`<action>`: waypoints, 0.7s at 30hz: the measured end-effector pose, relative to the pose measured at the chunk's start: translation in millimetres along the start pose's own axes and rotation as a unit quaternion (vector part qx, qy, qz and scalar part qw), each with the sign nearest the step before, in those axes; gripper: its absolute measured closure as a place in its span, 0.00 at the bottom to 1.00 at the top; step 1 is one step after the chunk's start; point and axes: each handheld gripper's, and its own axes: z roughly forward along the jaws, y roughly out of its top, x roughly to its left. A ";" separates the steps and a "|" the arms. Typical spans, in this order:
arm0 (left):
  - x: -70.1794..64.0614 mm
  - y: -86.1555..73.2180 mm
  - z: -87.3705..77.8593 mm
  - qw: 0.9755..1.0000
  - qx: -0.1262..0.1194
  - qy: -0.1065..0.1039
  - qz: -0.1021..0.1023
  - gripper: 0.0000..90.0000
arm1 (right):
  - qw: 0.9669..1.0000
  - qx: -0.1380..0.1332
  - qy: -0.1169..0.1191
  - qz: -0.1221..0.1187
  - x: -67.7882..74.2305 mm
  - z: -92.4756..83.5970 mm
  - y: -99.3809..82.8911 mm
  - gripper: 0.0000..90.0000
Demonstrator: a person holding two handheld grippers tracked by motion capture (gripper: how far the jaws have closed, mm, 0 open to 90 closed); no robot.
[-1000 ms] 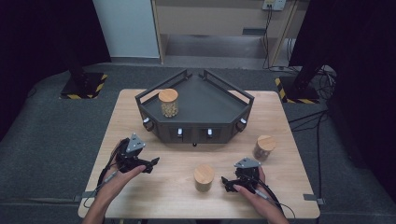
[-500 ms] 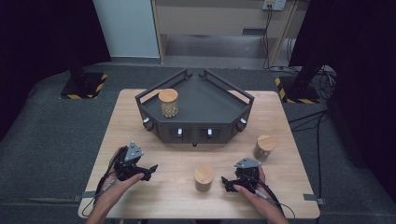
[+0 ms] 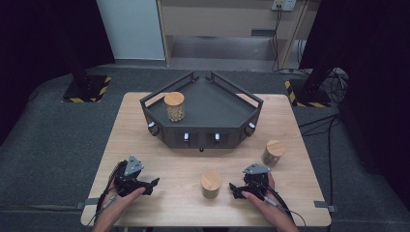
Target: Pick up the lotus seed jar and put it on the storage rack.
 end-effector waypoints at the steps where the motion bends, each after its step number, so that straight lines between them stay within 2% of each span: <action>1: -0.3 -2.1 0.6 1.000 0.001 0.000 -0.002 0.04 | 1.000 0.000 0.000 0.000 0.0 0.0 0.0 0.01; 4: -2.1 -5.2 3.3 1.000 0.012 0.005 -0.004 0.04 | 1.000 0.000 0.000 0.000 0.0 0.0 0.0 0.01; 17: 1.9 -16.7 20.8 0.998 0.040 0.026 -0.040 0.04 | 1.000 0.000 -0.001 0.000 0.5 -0.1 -0.1 0.01; 21: 4.8 -21.3 21.9 0.998 0.033 0.021 -0.053 0.03 | 1.000 0.000 -0.001 0.001 0.5 -0.1 -0.1 0.01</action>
